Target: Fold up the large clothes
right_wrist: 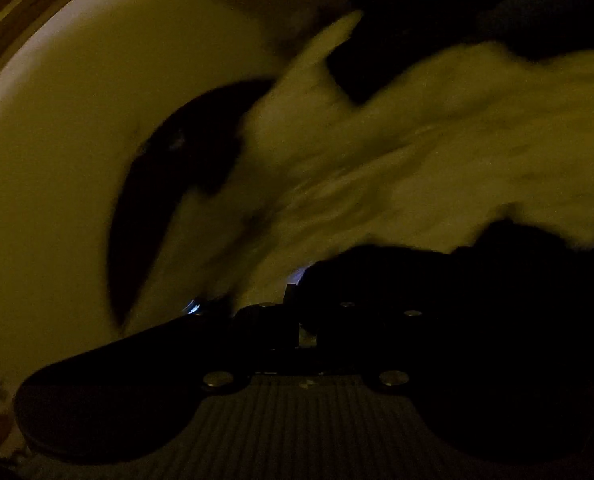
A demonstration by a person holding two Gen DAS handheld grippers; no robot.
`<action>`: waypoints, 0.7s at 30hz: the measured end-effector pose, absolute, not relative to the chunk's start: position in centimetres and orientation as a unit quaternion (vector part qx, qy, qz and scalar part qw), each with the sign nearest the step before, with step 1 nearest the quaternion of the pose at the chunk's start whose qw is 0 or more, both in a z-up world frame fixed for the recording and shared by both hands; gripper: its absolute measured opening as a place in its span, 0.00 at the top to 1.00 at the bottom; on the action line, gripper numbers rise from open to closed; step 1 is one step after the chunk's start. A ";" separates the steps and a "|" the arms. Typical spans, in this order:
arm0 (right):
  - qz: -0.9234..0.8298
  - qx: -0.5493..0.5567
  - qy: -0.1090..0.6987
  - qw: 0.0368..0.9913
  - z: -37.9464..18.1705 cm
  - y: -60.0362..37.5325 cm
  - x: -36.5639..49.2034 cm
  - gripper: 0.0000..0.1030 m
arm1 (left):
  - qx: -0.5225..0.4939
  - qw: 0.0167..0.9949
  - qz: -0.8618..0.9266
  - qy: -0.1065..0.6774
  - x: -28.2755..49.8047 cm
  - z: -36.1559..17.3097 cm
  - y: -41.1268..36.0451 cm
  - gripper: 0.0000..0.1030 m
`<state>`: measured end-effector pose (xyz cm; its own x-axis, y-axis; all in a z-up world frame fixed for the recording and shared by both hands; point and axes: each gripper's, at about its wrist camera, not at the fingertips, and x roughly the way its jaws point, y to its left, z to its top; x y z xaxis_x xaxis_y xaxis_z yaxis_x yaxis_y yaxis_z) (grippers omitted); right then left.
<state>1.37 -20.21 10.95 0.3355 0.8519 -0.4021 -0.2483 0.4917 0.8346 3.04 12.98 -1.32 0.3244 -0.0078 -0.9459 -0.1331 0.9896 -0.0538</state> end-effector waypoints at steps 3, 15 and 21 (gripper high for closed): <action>0.433 0.295 0.487 0.698 9.6 -14.6 1.8 0.90 | -0.069 0.804 0.102 0.581 2.6 -1.0 16.6 0.00; 0.223 0.280 0.560 0.747 2.8 -20.4 5.3 0.39 | -0.131 0.793 0.036 0.594 3.2 -3.6 16.0 0.00; 0.005 0.383 0.556 0.737 -1.3 -32.4 6.2 0.37 | -0.110 0.791 -0.083 0.596 8.1 -6.2 10.3 0.00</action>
<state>6.25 -32.43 -1.25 0.3807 0.4338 -0.8166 0.4184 0.7067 0.5705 8.11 10.31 -6.17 0.2770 -0.2620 -0.9245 -0.0005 0.9621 -0.2728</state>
